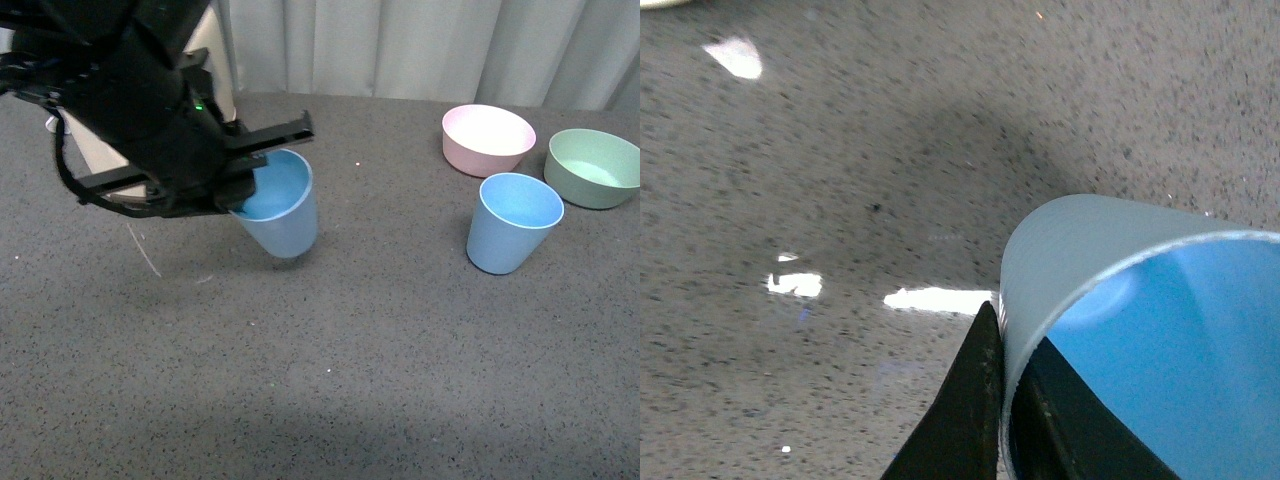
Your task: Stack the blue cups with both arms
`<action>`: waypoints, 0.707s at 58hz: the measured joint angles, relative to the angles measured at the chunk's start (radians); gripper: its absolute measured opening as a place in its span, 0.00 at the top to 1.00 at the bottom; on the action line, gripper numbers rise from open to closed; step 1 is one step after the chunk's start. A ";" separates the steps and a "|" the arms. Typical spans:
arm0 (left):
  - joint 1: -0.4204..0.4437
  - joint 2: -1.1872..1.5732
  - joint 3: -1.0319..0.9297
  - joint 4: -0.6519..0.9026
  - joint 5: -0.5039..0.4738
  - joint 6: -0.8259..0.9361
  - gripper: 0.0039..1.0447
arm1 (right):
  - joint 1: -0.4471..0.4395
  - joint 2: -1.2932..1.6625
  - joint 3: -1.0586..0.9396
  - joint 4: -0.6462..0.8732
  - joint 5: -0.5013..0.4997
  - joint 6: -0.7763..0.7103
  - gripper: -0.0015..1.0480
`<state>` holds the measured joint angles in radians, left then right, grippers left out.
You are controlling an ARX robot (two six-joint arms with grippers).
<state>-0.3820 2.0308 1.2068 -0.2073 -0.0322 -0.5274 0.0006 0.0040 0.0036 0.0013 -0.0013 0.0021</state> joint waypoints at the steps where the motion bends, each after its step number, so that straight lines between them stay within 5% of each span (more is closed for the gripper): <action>1: -0.011 0.010 0.009 -0.004 -0.003 -0.004 0.97 | 0.000 0.000 0.000 0.000 0.000 0.000 0.09; 37: -0.111 0.164 0.197 -0.080 -0.044 -0.068 0.97 | 0.000 0.000 0.000 0.000 0.000 0.000 0.09; 41: -0.113 0.165 0.200 -0.082 -0.042 -0.078 0.88 | 0.000 0.000 0.000 0.000 0.000 0.000 0.09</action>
<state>-0.4950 2.1956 1.4067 -0.2897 -0.0742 -0.6056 0.0006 0.0040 0.0036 0.0013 -0.0013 0.0021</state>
